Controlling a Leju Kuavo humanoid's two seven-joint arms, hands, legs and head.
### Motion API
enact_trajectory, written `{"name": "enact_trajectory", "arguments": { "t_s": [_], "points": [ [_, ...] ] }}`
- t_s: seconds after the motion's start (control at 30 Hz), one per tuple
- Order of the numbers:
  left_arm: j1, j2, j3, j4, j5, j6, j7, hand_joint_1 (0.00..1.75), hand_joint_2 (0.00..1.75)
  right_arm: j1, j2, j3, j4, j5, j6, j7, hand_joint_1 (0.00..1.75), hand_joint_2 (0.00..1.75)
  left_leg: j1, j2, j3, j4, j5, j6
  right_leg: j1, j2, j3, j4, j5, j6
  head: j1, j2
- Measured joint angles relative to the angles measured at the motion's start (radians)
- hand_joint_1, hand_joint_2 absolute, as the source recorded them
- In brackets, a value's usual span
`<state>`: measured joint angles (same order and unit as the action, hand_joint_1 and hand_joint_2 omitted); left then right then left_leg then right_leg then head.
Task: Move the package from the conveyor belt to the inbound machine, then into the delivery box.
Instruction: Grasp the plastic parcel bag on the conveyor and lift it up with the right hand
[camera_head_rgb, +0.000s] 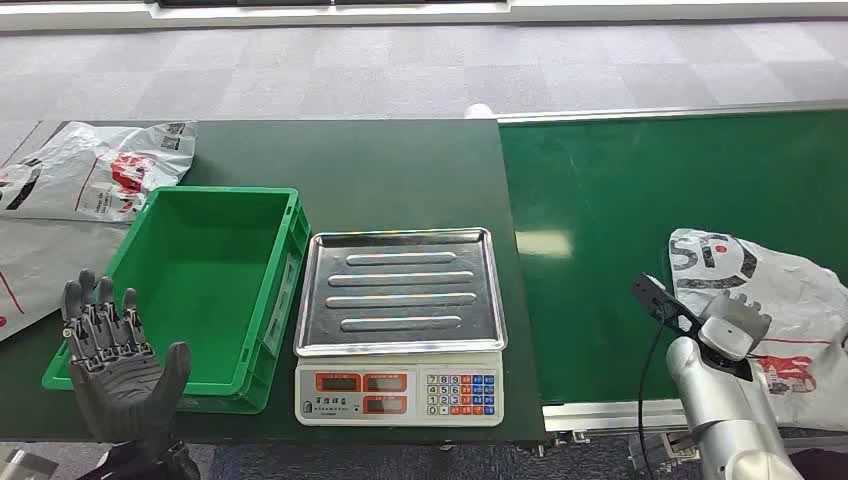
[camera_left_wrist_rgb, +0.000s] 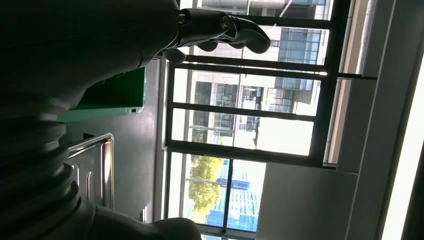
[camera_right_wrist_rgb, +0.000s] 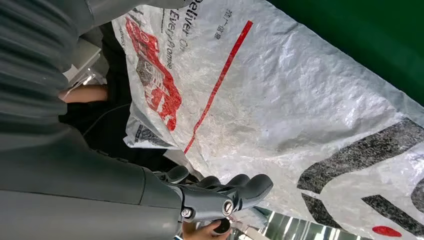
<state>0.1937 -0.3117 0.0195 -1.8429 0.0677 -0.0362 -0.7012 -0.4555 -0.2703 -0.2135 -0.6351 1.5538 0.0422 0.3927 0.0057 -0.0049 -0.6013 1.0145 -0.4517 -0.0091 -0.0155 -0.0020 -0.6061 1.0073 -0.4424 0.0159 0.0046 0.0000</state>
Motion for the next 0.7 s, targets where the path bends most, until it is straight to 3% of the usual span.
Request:
{"name": "enact_trajectory", "arguments": {
  "t_s": [0.7],
  "points": [
    [0.000, -0.002, 0.004, 0.010, -0.002, -0.002, 0.000, 0.00, 1.75, 0.001, -0.113, -0.029, 0.094, 0.017, 0.083, -0.002, 0.00, 1.75, -0.001, 0.000, 0.000, 0.001, -0.001, 0.002, -0.001, 0.000, 0.000, 0.000, -0.001, 0.001, 0.000, 0.000]
  ]
}}
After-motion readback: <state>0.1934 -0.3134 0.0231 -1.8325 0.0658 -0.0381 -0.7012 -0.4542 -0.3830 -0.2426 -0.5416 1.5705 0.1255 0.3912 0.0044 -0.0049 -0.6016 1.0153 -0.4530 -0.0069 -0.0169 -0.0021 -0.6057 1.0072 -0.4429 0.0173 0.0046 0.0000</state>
